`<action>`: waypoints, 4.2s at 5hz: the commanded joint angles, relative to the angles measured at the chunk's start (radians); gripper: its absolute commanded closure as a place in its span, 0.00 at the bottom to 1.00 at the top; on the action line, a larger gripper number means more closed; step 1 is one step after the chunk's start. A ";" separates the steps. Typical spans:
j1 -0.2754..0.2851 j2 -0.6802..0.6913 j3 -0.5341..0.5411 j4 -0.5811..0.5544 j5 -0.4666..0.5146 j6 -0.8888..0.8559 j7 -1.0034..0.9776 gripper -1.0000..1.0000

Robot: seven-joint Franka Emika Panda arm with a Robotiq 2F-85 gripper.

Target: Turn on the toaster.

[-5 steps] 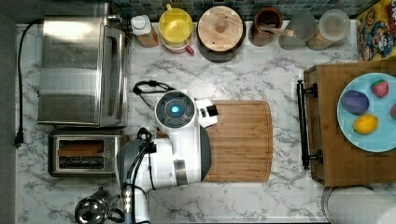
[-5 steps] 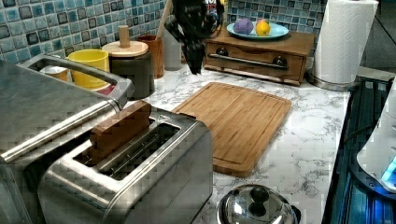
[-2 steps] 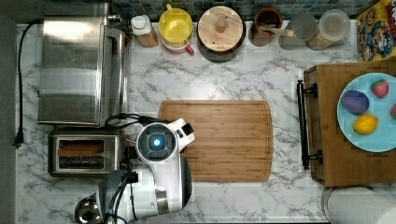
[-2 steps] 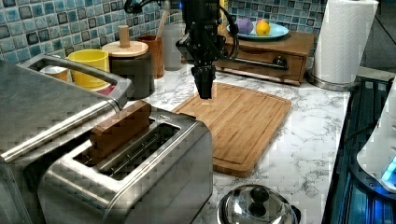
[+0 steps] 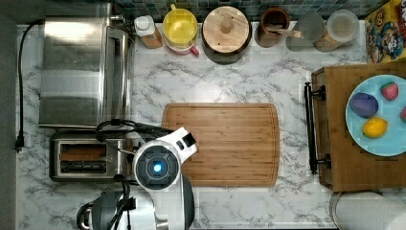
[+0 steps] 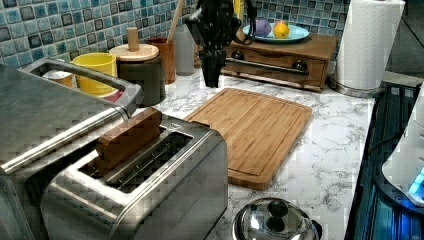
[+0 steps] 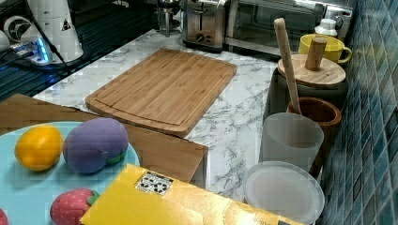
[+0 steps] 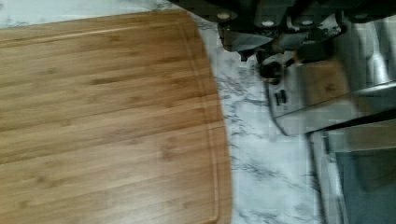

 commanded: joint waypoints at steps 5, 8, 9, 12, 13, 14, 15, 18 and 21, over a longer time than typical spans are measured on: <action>0.090 0.000 0.067 0.007 0.077 0.018 -0.041 1.00; 0.016 0.001 0.071 -0.019 0.056 0.098 0.060 1.00; 0.034 0.039 0.044 0.020 0.092 0.050 0.006 1.00; 0.075 0.129 0.060 0.060 0.090 0.057 -0.025 1.00; 0.070 0.159 0.052 0.061 0.064 0.068 0.007 1.00; 0.071 0.185 0.042 0.062 0.092 0.080 0.000 1.00; 0.076 0.227 0.048 0.085 0.086 0.075 -0.002 1.00; 0.098 0.319 0.068 0.072 0.084 0.115 0.024 1.00; 0.135 0.473 0.087 0.005 0.092 0.211 0.038 1.00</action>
